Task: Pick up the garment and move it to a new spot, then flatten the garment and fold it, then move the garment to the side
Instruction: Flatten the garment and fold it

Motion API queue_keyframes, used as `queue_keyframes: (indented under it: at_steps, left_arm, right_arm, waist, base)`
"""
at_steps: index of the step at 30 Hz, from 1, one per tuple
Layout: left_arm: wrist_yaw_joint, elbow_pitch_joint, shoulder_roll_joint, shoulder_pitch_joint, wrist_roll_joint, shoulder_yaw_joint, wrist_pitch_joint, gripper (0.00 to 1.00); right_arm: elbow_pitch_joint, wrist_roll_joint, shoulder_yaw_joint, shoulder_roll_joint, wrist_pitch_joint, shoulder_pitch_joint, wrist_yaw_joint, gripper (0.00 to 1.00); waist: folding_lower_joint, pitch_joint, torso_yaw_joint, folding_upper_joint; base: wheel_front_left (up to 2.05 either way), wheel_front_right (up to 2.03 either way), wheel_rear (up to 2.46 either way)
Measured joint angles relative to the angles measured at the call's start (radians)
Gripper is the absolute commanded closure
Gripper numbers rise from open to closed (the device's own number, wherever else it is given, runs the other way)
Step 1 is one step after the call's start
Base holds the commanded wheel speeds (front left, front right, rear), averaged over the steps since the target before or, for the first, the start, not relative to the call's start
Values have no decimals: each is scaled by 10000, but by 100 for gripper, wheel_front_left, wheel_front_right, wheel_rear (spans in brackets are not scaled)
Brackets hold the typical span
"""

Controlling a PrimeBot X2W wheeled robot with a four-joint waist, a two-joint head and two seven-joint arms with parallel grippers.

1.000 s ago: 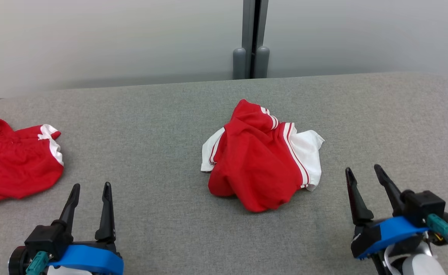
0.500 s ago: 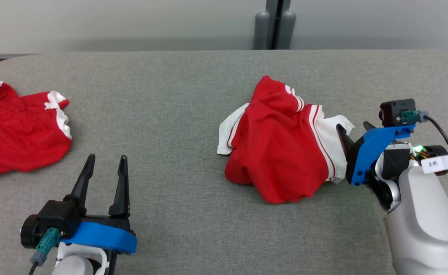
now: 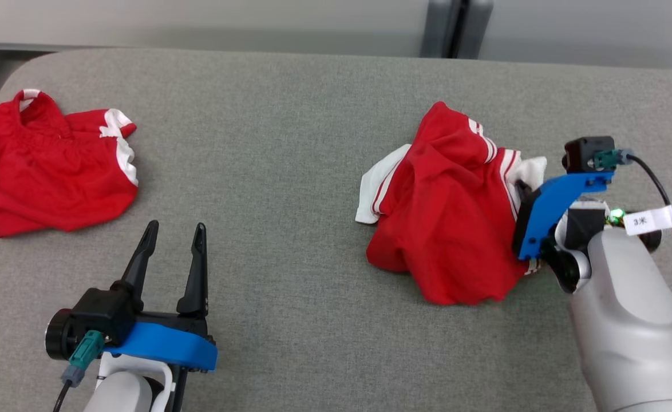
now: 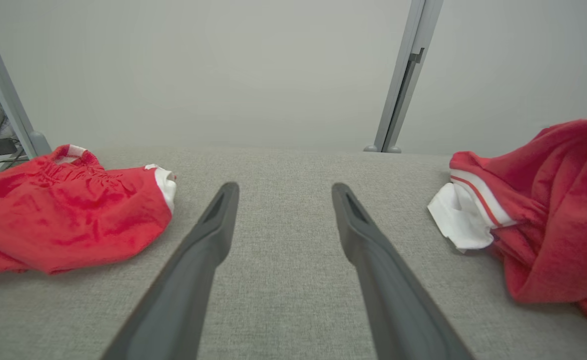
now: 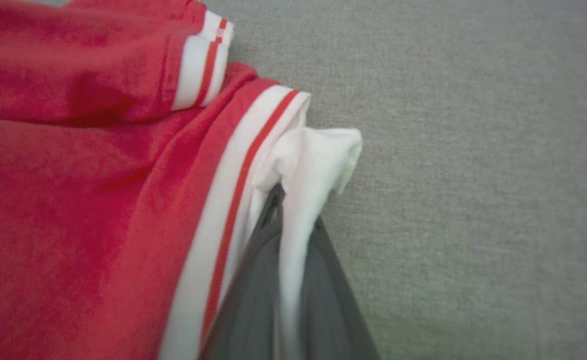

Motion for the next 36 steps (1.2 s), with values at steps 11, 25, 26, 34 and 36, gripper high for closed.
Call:
queue_keyframes:
  at_steps: [11, 25, 26, 34, 36]
  left_arm:
    - [13, 209, 0, 231, -178, 119, -96, 0]
    - [-79, 349, -159, 314, -165, -42, -188, 0]
    - [-79, 339, -159, 313, -165, -12, -188, 0]
    - [-10, 151, -169, 301, -148, 284, -217, 0]
    - [-27, 138, -174, 236, -84, 288, -217, 0]
  right_arm:
    - [-3534, 2564, 3887, -2, -378, -2033, 2, 100]
    - [-3404, 4148, 5244, 15, -1455, -6215, 2, 100]
    - [-3266, 4219, 5147, 12, -1615, -6441, 2, 100]
    - [-1916, 3373, 3835, 15, -1728, -5295, 2, 100]
    - [-1565, 2721, 3120, -63, -1768, -4405, 2, 100]
  waist:
    - [-2, -999, -261, 0]
    - [-3, -1090, 87, 0]
    - [-3, -1041, 67, 0]
    - [-3, -783, -457, 0]
    - [-2, -745, -559, 0]
  base:
    - [0, 0, 0]
    - [0, 0, 0]
    - [0, 0, 0]
    - [0, 0, 0]
    - [0, 0, 0]
